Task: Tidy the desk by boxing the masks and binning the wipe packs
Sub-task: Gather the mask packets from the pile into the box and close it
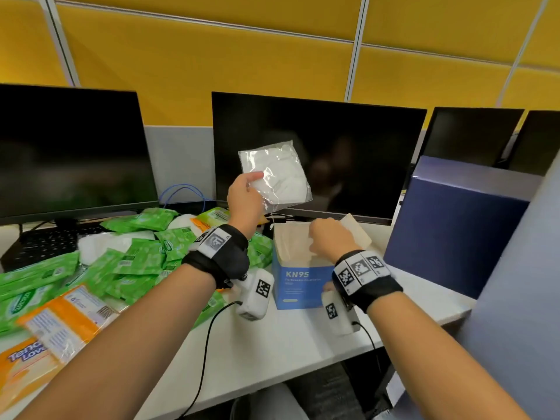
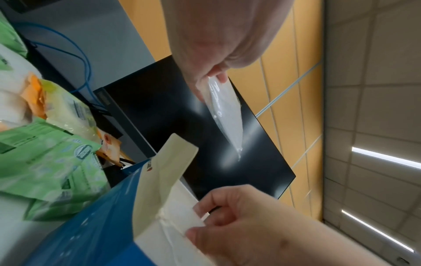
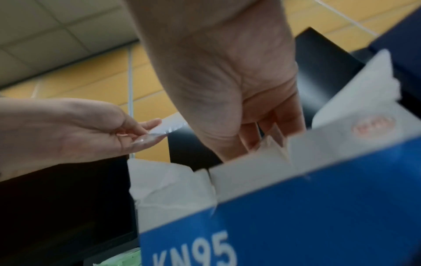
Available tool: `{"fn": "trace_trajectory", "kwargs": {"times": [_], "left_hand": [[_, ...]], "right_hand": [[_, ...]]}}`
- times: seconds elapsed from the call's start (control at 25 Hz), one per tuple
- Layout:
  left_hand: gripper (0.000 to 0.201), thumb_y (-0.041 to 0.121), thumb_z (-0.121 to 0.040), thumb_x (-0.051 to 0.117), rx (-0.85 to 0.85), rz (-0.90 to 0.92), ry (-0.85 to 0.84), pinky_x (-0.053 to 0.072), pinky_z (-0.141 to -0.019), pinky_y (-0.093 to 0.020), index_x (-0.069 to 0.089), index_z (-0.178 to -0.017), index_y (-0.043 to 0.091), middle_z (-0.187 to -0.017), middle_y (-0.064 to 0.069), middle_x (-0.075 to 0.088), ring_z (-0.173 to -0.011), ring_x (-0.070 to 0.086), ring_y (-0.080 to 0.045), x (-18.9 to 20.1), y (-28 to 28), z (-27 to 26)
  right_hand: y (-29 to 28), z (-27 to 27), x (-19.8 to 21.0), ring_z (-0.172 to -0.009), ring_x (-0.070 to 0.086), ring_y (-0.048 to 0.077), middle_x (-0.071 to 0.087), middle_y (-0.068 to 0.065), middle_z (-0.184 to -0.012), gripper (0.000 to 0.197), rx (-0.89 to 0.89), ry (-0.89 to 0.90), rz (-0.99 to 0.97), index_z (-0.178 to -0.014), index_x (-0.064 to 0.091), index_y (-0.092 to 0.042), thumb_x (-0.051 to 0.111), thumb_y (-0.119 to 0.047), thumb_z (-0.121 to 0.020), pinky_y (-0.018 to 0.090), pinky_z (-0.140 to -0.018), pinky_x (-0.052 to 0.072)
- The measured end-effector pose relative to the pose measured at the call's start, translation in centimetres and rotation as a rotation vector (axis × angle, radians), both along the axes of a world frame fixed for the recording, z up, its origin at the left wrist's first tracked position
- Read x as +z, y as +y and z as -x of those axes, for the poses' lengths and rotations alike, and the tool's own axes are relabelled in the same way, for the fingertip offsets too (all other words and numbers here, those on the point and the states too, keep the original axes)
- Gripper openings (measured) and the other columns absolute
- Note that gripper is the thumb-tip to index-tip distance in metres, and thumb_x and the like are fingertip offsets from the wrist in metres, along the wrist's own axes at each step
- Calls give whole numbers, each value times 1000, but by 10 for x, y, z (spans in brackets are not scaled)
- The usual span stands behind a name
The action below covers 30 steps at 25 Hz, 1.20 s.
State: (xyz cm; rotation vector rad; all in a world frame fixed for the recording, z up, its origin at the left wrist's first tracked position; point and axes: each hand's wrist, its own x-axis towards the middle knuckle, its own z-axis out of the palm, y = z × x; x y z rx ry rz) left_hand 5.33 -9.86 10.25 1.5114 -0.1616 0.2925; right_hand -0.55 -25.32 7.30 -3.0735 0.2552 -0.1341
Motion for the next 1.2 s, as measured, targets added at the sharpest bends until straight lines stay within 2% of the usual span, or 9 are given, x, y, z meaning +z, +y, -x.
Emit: {"fn": "trace_trajectory", "kwargs": {"times": [0.12, 0.24, 0.36, 0.44, 0.56, 0.68, 0.88, 1.04, 1.2], "left_hand": [[44, -9, -90, 30, -73, 100, 111, 53, -92, -38, 56, -114, 16, -133, -19, 49, -116, 53, -34, -6, -1, -1], [43, -8, -91, 30, -134, 25, 171, 48, -65, -22, 50, -126, 9, -134, -18, 45, -98, 52, -25, -13, -4, 1], [45, -8, -90, 31, -159, -83, 197, 41, -57, -21, 49, -128, 9, -132, -22, 48, -81, 50, -18, -21, -9, 1], [44, -7, -90, 37, -155, -162, 171, 46, -64, -23, 51, -127, 10, -130, -19, 50, -82, 53, -18, -24, -11, 0], [39, 1, -88, 49, -157, -381, 113, 47, -93, -34, 53, -126, 10, -132, -13, 50, -112, 53, -26, -29, -12, 1], [44, 15, -81, 63, -126, -571, 120, 44, -100, -41, 48, -123, 17, -128, -9, 49, -116, 49, -27, -36, -16, 3], [90, 30, -69, 77, -187, -999, 129, 35, -106, -43, 20, -139, 32, -138, -9, 20, -129, 25, -31, -50, -24, 10], [80, 28, -77, 73, -197, -968, 203, 33, -106, -44, 25, -140, 34, -149, -16, 11, -132, 29, -41, -57, -23, 8], [58, 29, -87, 60, -194, -933, 245, 36, -107, -44, 32, -138, 32, -144, -17, 20, -124, 40, -42, -62, -24, 5]], "right_hand": [[-1, -15, -12, -101, 62, 24, 64, 7, -96, 14, 21, 102, -148, -93, 64, -11, 61, -23, -87, 31, -82, 46], [1, -18, -14, -86, 59, 18, 73, 9, -95, 32, 45, 182, -658, -106, 65, -5, 57, -33, -92, 29, -81, 46], [1, -17, -19, -109, 61, 23, 74, 4, -97, 29, 52, 309, -996, -117, 57, -13, 50, -31, -96, 39, -104, 43], [-2, -13, -19, -115, 60, 25, 73, 3, -103, 28, 58, 288, -1111, -119, 58, -17, 55, -23, -92, 43, -105, 43], [-10, -7, -12, -111, 64, 30, 68, 8, -119, 32, 109, 213, -1460, -121, 60, -14, 57, -15, -90, 36, -91, 52], [-17, -6, -11, -109, 65, 34, 68, 8, -115, 29, 71, 170, -1687, -117, 61, -13, 61, -23, -89, 40, -92, 52], [-19, -12, -16, -92, 69, 28, 67, 14, -112, 33, -117, -129, -1737, -126, 51, -9, 56, -15, -94, 36, -77, 59], [-34, -3, 11, -91, 62, 20, 65, 6, -109, 27, -77, -524, -1148, -117, 58, -11, 54, -15, -91, 24, -62, 52], [-41, 16, 51, -78, 62, 19, 56, 5, -102, 20, -29, -281, -642, -113, 51, -12, 45, -20, -95, 25, -55, 54]]}}
